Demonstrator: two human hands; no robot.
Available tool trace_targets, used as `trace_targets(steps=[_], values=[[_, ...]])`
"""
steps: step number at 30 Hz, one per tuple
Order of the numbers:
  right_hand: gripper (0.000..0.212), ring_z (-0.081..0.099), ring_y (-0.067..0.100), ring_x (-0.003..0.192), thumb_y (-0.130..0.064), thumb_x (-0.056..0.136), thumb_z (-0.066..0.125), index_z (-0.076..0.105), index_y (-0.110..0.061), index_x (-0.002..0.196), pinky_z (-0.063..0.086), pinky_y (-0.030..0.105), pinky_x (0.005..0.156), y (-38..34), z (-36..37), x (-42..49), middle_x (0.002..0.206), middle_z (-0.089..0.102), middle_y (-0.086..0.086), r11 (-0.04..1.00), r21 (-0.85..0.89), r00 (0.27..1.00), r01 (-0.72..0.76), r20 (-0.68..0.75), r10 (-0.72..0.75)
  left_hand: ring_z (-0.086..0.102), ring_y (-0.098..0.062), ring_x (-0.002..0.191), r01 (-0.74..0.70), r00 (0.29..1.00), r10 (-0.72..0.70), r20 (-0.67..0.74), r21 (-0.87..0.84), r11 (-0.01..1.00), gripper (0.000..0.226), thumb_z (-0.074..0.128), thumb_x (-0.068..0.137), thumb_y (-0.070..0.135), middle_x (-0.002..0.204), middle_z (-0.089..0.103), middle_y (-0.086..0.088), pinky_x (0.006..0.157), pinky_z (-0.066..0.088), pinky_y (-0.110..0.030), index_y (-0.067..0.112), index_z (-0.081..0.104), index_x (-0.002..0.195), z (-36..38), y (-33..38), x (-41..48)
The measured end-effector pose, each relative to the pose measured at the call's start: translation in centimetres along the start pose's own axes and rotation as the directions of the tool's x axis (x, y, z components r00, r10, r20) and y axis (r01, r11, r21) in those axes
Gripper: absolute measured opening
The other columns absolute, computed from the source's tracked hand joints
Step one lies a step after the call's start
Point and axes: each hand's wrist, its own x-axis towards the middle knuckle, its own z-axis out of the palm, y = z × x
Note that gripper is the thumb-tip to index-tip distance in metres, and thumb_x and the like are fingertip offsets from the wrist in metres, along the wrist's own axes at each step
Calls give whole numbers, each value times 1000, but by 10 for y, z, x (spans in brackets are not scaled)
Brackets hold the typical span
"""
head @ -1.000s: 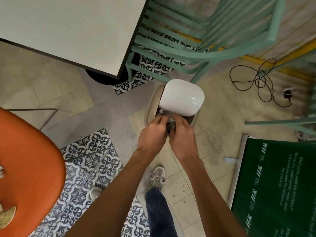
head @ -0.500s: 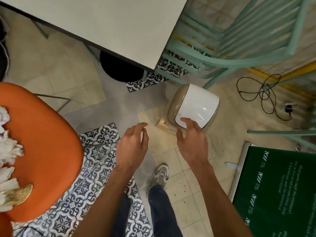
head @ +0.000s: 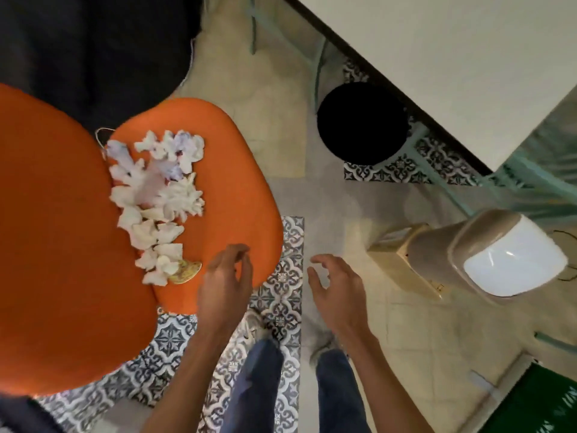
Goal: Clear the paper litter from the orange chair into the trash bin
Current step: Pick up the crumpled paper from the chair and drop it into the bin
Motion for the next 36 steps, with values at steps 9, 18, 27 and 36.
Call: trace_targets(steps=[9, 18, 27, 36], values=[[30, 64, 23, 114, -32, 102, 68, 65, -30, 132, 58, 41, 92, -101, 134, 24, 131, 69, -2, 944, 5, 888, 329, 338, -311, 74, -20, 76, 324, 943, -318, -98, 64, 944, 17, 60, 105, 15, 104, 78, -6, 63, 61, -32, 19, 66, 119, -67, -139, -6], [63, 58, 27, 128, -15, 90, 73, 51, -31, 147, 56, 41, 99, -161, 250, 38, 144, 57, 1, 828, -118, 743, 549, 522, -418, 66, -33, 108, 568, 823, -568, -13, 62, 821, 28, 55, 105, 15, 121, 66, -13, 84, 60, -46, 16, 55, 133, -55, -207, 18], [46, 63, 32, 115, -11, 101, 60, 56, -29, 144, 57, 45, 87, -149, 284, 49, 126, 66, 6, 815, -222, 745, 535, 579, -331, 61, -34, 118, 551, 834, -549, -49, 67, 832, 35, 60, 99, -1, 134, 62, -16, 79, 42, -31, 9, 59, 132, -37, -228, 46], [41, 63, 26, 112, -29, 102, 70, 55, -33, 140, 58, 42, 84, -112, 228, 61, 125, 66, 1, 937, -185, 893, 296, 402, -203, 52, -41, 126, 431, 874, -476, 95, 299, 851, 58, 85, 79, 8, 145, 51, -15, 96, 52, -51, 13, 58, 130, 0, -258, 62]])
